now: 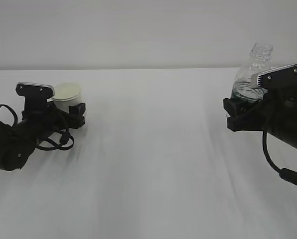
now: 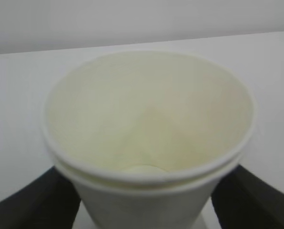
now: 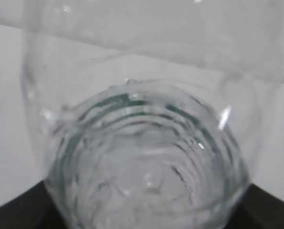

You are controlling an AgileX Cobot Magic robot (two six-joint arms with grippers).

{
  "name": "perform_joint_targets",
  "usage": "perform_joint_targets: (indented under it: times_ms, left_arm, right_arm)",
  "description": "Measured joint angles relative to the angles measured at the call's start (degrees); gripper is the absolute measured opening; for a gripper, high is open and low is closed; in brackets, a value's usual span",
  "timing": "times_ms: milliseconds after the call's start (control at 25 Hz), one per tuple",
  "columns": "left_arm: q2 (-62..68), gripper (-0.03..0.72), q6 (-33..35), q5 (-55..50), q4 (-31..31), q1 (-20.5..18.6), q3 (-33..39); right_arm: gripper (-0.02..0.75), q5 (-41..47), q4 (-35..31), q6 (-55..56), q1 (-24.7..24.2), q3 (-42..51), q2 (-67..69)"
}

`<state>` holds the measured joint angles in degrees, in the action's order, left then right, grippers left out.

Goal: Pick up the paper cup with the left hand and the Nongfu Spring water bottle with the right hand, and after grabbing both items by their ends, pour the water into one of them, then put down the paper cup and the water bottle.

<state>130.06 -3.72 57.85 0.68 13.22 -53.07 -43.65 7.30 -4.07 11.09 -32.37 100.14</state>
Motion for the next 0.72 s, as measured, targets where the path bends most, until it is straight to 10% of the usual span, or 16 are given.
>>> perform_joint_targets:
  times_ms: [720]
  left_arm:
    - [2.58, 0.587, 0.0, -1.97, 0.03, 0.0, -5.78]
  right_arm:
    - [0.491, 0.0, 0.0, 0.0, 0.0, 0.0, 0.0]
